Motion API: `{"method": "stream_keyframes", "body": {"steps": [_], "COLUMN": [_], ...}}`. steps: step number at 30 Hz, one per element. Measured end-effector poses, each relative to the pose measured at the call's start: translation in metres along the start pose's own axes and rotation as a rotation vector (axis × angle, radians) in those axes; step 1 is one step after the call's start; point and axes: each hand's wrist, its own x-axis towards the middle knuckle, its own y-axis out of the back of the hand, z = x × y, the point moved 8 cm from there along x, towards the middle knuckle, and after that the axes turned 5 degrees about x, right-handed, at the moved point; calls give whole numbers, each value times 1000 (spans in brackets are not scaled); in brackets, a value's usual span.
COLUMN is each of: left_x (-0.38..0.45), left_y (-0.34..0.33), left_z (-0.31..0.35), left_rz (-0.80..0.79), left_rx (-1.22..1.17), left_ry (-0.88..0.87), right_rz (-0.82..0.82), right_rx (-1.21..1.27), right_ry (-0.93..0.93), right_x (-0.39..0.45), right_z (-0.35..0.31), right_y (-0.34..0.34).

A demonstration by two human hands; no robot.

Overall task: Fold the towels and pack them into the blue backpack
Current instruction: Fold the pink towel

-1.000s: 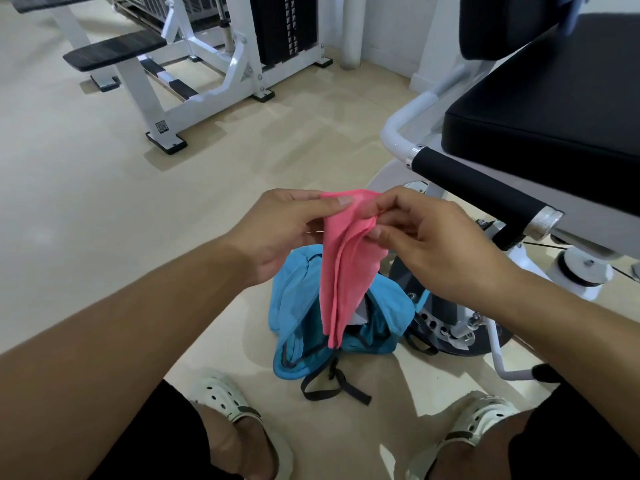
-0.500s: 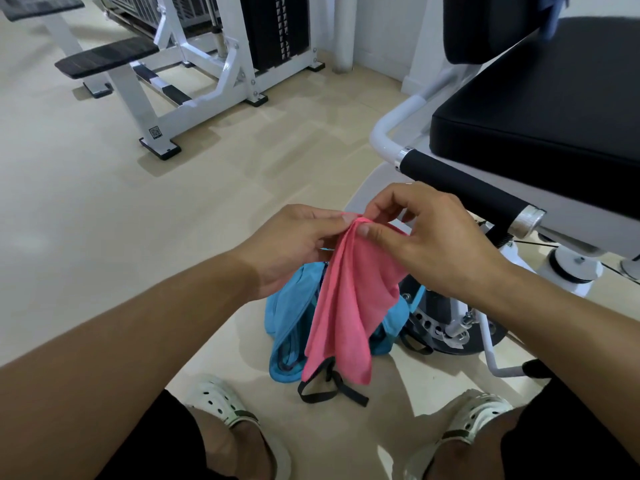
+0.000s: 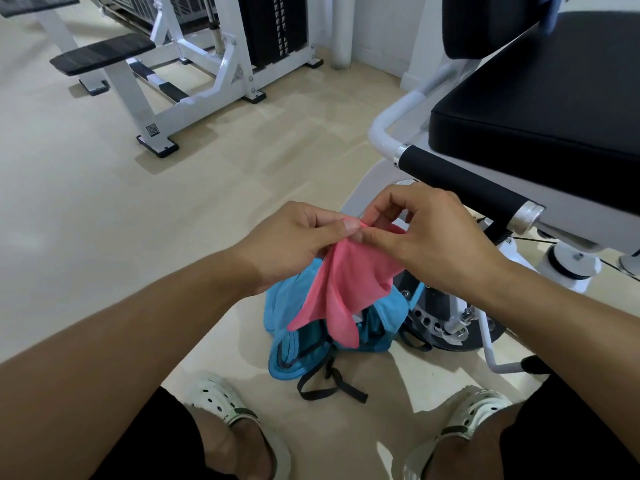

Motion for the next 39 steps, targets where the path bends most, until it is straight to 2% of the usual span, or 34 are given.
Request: {"method": "stream_keyframes", "body": {"steps": [9,13,16,22,28,33,36,39], "left_x": [3,4,5,4,5,2,-4,-4], "left_y": [26,41,51,59,70,64,57,51], "left_z": [-3,-2,-7,-10,-16,-18,-19,-21], "left_rz": [62,153,190,196,120,54,30,39], "left_rx": [137,142,232,414,464,389,252,188], "left_ry": [-23,-46,-33,-12,11,87,190,223], "right_rz": [-367,-346,-335,-350,-72,-51,-130,-369], "right_rx": [-362,-417,-423,-396,-157,-57,20,83], "right_ry": [33,90,112,64,-57,-176,-187,-134], "right_x": [-3,-6,-7,-10,4,6,6,-10], "right_z": [11,3,-2,0,8,22,19,4], "right_y": [-23,-24,-21,-17,6,6,-2,-30]}}
